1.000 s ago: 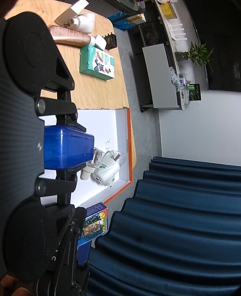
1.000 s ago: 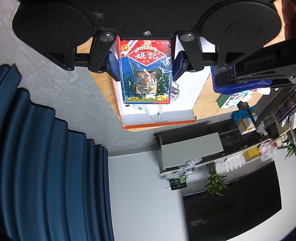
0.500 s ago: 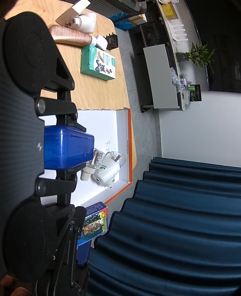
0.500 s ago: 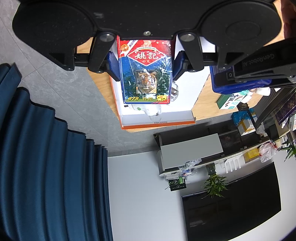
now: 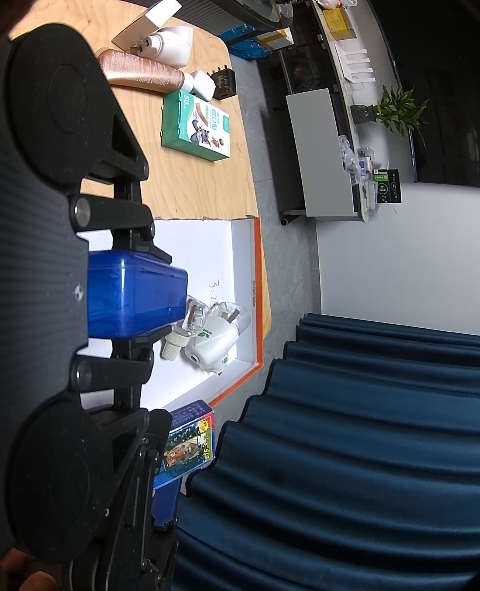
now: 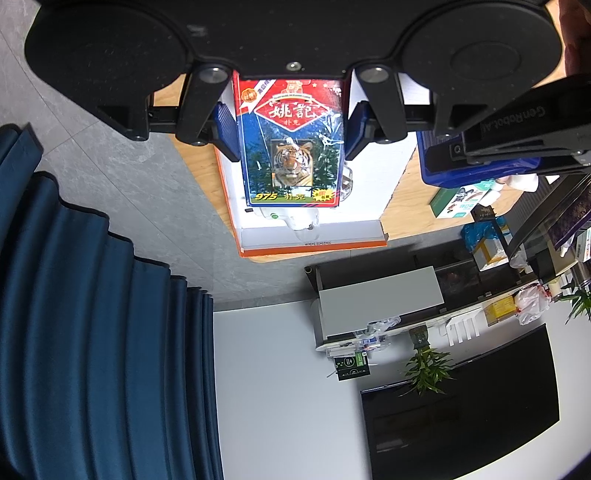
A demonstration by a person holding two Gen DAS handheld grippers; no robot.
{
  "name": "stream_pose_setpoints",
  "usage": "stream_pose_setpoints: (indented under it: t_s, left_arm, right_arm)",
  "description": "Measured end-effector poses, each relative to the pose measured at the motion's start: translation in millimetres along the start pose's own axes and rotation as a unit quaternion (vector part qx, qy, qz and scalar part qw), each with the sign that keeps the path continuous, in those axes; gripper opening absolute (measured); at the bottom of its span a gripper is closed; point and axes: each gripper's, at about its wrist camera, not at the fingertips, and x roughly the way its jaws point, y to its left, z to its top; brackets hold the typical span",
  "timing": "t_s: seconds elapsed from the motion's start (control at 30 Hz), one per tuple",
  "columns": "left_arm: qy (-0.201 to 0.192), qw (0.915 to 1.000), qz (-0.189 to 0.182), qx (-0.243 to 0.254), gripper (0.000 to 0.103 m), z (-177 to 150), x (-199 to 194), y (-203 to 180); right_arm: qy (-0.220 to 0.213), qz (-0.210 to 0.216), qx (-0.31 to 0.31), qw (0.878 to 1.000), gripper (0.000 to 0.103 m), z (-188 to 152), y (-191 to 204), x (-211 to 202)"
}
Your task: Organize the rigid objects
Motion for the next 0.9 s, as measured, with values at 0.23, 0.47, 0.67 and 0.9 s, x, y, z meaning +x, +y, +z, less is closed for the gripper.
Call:
stream_pose_setpoints:
  t_s: [0.23,0.47,0.67,0.9]
  left_arm:
    - [0.0,1.0,0.0,-0.001,0.034,-0.1,0.3,-1.0]
    - [0.001,1.0,-0.001,-0.001,0.034,-0.9,0.7,-1.9]
    - [0.002,1.0,-0.001,-0.003,0.034,-1.4,2.0,-2.0]
    - [0.001,1.0,-0.001,-0.003,0.034,-1.5,1.9,-2.0]
  right_arm:
    - [0.001,0.0,0.0,1.0,0.071,-0.4,-0.1,-0.3]
    - [0.001,0.001,0.0,1.0,0.071,0.1,0.2,0.6]
    - [0.001,0.001,0.0,1.0,0.071,0.2,0.2,0.6]
    - [0.001,0.001,-0.001,1.0,0.071,0.2,0.5,1.0]
